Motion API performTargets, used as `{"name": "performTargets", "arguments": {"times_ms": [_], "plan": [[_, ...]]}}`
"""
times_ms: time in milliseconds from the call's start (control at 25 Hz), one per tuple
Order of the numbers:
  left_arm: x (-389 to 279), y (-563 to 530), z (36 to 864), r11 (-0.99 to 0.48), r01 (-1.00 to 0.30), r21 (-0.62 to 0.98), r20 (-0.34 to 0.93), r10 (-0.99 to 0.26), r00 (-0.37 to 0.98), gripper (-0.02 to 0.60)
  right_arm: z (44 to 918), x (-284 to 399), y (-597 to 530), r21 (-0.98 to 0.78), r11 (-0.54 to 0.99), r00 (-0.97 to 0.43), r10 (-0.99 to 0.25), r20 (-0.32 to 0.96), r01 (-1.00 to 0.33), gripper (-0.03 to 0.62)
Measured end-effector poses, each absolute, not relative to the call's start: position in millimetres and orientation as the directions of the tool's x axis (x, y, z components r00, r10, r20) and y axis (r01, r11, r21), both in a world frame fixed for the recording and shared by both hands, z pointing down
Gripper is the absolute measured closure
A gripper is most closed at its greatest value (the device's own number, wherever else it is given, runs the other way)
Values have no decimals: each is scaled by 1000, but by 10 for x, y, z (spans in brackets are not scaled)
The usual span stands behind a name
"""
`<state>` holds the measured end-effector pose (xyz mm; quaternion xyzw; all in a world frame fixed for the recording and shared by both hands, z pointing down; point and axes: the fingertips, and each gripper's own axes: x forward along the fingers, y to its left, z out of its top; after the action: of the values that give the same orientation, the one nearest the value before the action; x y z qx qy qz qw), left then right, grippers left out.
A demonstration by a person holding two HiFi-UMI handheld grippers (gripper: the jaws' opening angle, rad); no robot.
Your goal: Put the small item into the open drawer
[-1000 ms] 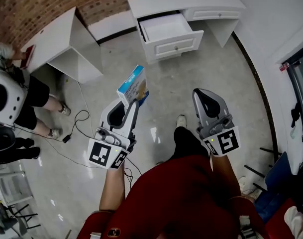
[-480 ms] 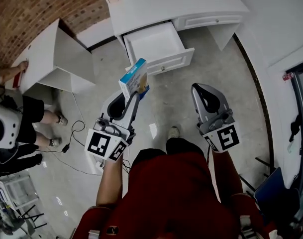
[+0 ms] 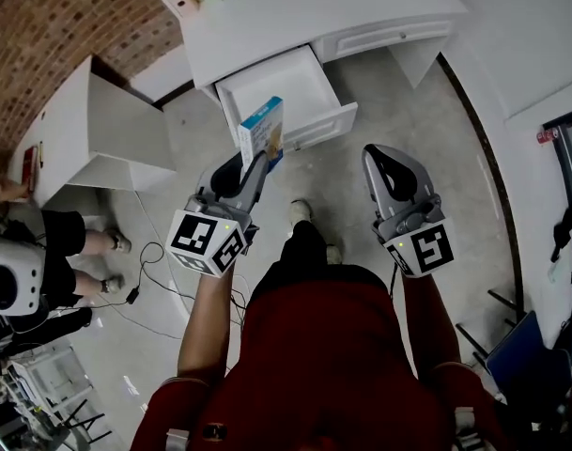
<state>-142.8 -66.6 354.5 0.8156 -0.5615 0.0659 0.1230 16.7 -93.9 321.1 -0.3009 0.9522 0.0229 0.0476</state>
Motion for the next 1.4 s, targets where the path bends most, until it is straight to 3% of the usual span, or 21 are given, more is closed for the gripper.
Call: {"name": "performTargets", "arguments": {"times_ms": [680, 1400], "plan": [[-1961, -2412, 4915, -452, -861, 233, 538, -678, 501, 486, 3514, -593, -2453, 91, 741, -744, -668, 10, -665, 583], [-1712, -3120, 6350, -443, -853, 277, 813, -366, 454, 486, 4063, -318, -3452, 27, 745, -737, -665, 122, -667, 583]]}}
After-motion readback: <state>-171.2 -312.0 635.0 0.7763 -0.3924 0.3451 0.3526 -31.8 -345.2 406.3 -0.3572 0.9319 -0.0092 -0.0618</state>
